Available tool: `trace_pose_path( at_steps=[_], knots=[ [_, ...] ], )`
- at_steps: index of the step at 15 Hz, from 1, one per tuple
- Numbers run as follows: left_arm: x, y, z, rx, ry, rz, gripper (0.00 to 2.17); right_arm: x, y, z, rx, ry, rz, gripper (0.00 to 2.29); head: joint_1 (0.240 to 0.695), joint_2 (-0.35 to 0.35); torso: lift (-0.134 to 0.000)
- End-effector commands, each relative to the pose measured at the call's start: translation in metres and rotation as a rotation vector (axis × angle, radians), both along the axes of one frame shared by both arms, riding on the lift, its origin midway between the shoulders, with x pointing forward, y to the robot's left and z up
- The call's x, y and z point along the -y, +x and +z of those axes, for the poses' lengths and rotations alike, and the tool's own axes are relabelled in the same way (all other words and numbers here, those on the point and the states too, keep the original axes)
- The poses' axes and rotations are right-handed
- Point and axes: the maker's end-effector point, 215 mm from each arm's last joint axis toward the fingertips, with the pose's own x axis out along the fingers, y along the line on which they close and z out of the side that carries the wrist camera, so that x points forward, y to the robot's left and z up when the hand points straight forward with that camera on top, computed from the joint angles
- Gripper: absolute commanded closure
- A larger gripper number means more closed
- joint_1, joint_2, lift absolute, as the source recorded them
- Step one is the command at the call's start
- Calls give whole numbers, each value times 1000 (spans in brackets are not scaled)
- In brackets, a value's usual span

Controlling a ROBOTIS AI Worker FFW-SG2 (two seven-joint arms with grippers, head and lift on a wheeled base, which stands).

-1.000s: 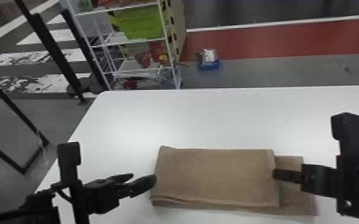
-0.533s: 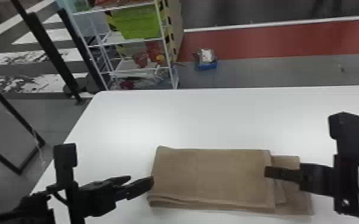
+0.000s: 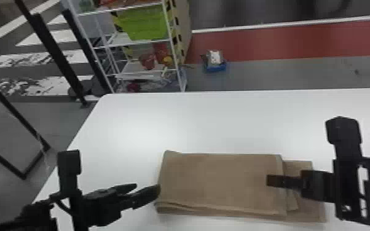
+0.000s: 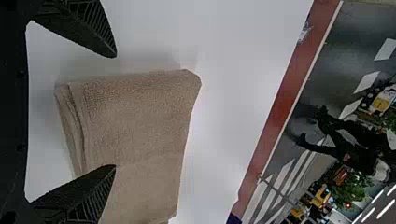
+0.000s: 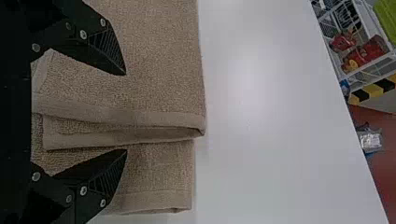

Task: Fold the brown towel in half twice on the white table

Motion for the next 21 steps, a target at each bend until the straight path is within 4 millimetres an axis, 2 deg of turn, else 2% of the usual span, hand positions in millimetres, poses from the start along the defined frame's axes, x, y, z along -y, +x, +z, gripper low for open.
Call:
trace_pose_path(
  at_steps=[1, 6, 9, 12, 13, 18, 19, 20, 21],
  knots=[
    [0, -1, 0, -1, -5, 3, 36, -4, -7, -9, -26, -12, 18, 373, 695, 251, -124],
    [1, -3, -1, -3, -7, 1, 36, 0, -9, -16, -43, -20, 11, 380, 695, 258, -124],
    [1, -3, 0, -1, -9, -1, 36, -4, -10, -23, -63, -16, 20, 475, 695, 257, -124],
    [1, -3, 0, -1, -8, 0, 36, -5, -10, -22, -61, -12, 23, 944, 695, 262, -124],
    [0, -3, 0, -1, -7, 1, 36, -5, -10, -21, -61, -9, 23, 1025, 695, 263, -124],
    [0, -2, 0, -1, -4, 3, 36, -6, -8, -10, -36, 8, 20, 1011, 695, 265, -124],
    [0, -2, 0, -1, -4, 3, 36, -5, -8, -10, -34, 7, 20, 893, 695, 265, -124],
    [0, -1, 0, 1, -4, 3, 36, -4, -7, -8, -30, 4, 18, 670, 695, 265, -124],
    [0, -1, 1, 2, -4, 3, 36, -4, -7, -7, -27, 2, 17, 606, 695, 263, -124]
  ],
)
